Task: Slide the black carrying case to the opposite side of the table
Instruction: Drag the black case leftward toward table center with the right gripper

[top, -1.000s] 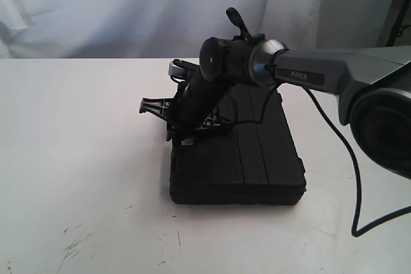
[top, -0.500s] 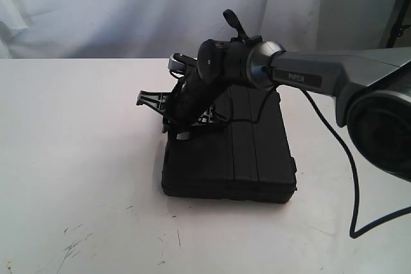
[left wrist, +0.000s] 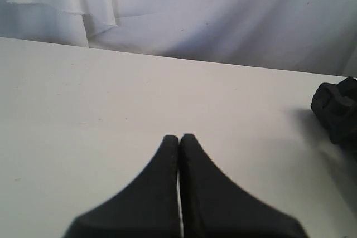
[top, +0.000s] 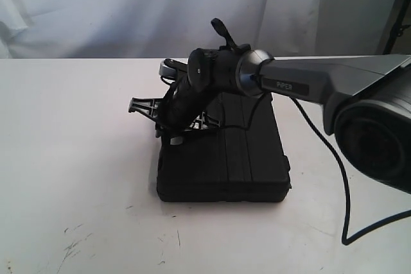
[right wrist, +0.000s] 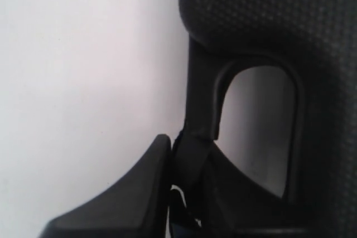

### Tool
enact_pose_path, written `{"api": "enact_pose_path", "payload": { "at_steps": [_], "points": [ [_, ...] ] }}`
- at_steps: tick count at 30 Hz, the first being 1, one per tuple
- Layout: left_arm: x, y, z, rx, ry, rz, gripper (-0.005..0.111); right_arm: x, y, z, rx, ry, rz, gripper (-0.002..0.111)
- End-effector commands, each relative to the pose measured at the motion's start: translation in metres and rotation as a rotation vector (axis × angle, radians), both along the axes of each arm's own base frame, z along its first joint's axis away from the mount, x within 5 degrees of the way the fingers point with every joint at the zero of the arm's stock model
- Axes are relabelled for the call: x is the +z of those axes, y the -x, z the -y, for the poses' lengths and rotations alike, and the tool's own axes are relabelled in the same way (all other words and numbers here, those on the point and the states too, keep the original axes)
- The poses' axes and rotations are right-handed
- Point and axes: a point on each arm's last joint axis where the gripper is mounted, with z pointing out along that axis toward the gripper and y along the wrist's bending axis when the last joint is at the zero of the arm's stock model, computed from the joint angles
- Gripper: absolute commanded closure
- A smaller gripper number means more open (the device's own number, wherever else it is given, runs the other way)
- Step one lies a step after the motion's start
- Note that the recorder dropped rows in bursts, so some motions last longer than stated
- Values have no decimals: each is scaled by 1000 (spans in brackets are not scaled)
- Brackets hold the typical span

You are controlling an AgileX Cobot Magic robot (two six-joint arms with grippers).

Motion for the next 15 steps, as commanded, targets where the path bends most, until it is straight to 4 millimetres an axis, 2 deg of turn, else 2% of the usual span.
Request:
{"api": "enact_pose_path", "payload": {
  "at_steps": [1, 8, 15],
  "points": [
    [-1, 0, 0, 3, 1, 5, 107, 0, -7, -18, -155, -200, 1, 108],
    [-1, 0, 0, 3, 1, 5, 107, 1, -8, -20, -180, -214, -3, 108],
    [-1, 0, 0, 3, 1, 5, 107, -16, -5, -21, -194, -204, -49, 108]
  ]
}}
